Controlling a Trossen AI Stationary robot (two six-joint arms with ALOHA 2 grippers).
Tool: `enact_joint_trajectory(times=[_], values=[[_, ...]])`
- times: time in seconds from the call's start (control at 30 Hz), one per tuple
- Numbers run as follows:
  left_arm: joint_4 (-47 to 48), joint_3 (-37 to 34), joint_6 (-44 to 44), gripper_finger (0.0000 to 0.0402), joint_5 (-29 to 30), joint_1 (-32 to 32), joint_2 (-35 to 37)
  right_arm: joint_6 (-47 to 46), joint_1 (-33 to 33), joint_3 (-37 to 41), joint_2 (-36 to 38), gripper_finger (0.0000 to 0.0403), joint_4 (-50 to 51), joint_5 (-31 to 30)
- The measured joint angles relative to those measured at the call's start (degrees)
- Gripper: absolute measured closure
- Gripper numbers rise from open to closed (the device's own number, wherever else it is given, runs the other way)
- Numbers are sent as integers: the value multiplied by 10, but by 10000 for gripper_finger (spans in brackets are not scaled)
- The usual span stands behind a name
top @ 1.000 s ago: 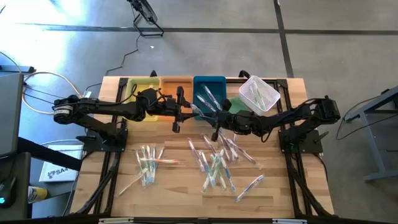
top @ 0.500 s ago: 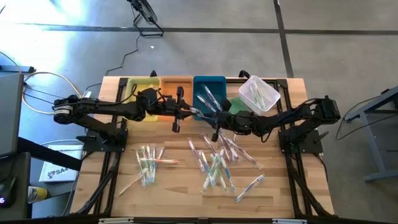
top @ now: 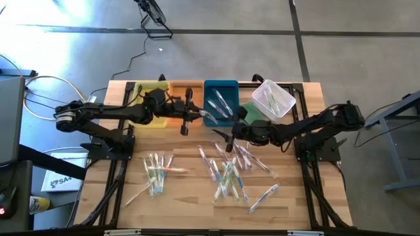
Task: Pick & Place Toothbrushes
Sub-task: Put the blue toothbrush into the orange bin
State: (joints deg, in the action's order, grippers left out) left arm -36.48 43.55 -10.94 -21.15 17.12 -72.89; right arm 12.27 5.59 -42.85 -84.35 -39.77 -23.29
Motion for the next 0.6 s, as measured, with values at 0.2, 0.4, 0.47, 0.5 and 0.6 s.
enact_joint_trajectory(times=[0.2, 0.4, 0.47, 0.5, 0.6], values=[[63, 0, 23, 396, -28, 84, 18, -8, 19, 0, 42, 182, 81, -61], [121, 0, 52, 396, -54, 170, 25, -35, 23, 0, 49, 195, 117, -68], [152, 0, 54, 396, -58, 194, 27, -37, 23, 0, 49, 199, 129, -68], [175, 0, 55, 396, -58, 206, 27, -43, 23, 0, 49, 201, 134, -68], [245, 0, 57, 396, -58, 240, 26, -64, 23, 0, 49, 207, 146, -68]])
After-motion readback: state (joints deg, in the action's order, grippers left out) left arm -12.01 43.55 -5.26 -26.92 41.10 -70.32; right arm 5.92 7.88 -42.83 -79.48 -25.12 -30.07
